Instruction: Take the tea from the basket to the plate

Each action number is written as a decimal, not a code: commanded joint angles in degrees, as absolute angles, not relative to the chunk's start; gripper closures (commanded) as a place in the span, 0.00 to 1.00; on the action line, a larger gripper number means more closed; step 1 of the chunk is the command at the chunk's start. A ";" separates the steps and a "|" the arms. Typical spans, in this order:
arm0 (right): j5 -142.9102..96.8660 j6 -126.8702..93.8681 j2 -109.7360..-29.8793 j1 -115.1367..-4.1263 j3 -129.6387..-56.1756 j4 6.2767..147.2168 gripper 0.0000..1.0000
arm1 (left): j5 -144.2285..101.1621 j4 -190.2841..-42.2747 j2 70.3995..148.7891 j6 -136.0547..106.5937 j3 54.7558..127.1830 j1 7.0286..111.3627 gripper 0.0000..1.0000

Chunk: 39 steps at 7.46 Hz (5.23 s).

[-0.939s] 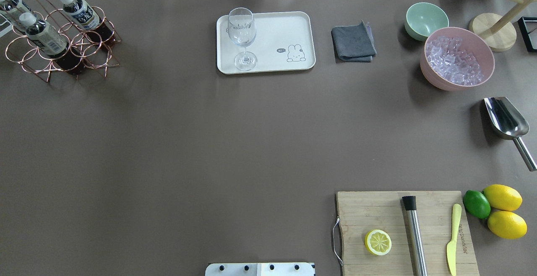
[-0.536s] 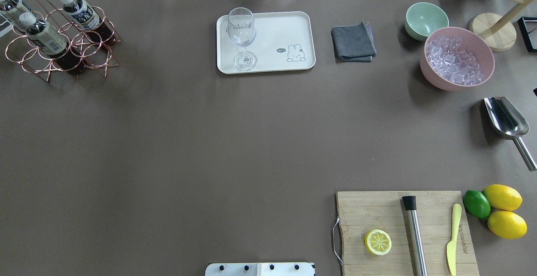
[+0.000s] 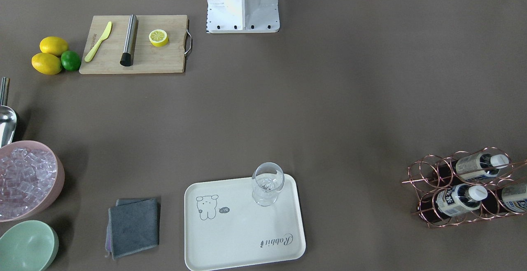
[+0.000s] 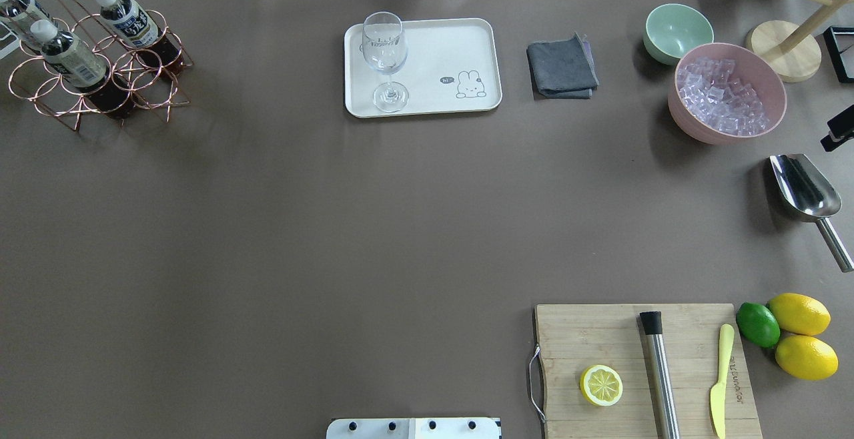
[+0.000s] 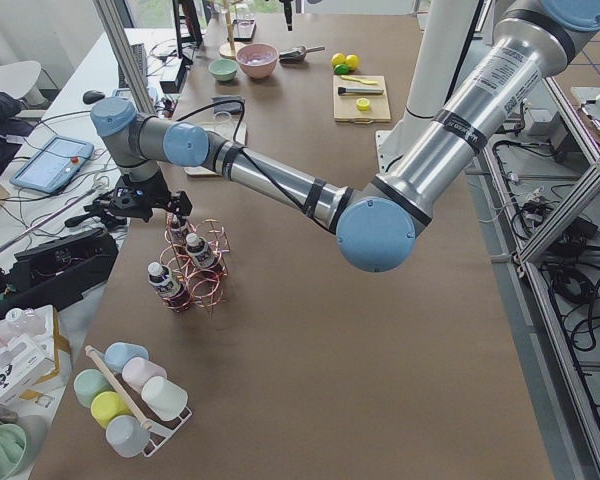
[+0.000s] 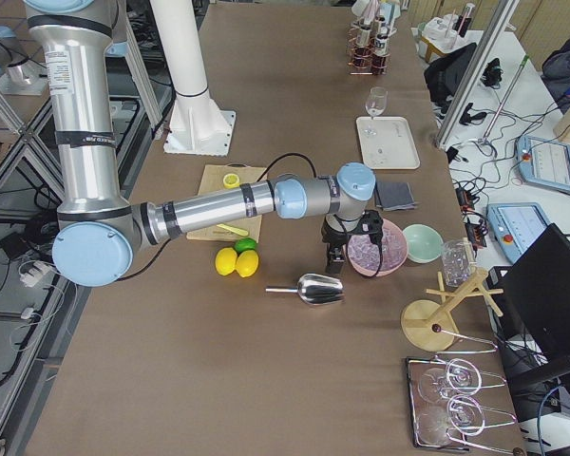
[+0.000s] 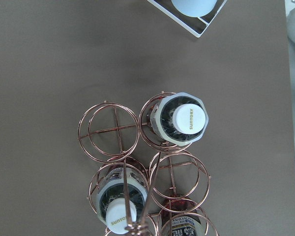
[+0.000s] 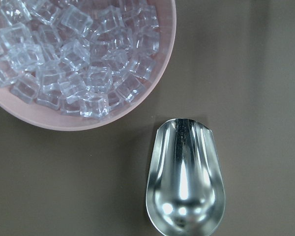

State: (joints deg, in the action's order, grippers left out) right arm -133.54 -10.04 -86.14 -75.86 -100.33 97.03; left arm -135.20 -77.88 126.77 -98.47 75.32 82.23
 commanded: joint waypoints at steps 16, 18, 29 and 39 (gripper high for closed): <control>-130.25 -10.46 -84.11 -73.74 -100.90 96.59 0.00 | -135.62 -77.87 126.13 -101.60 77.08 81.83 0.44; -130.17 -10.63 -83.94 -73.74 -100.72 96.59 0.00 | -135.61 -77.96 126.12 -101.60 77.08 81.74 0.59; -132.01 -13.08 -86.13 -73.83 -101.34 96.68 0.00 | -135.44 -63.24 126.21 -96.43 91.01 84.02 1.00; -132.80 -15.82 -87.98 -73.83 -101.86 96.77 0.00 | -139.92 -55.02 122.26 -103.28 115.22 81.66 1.00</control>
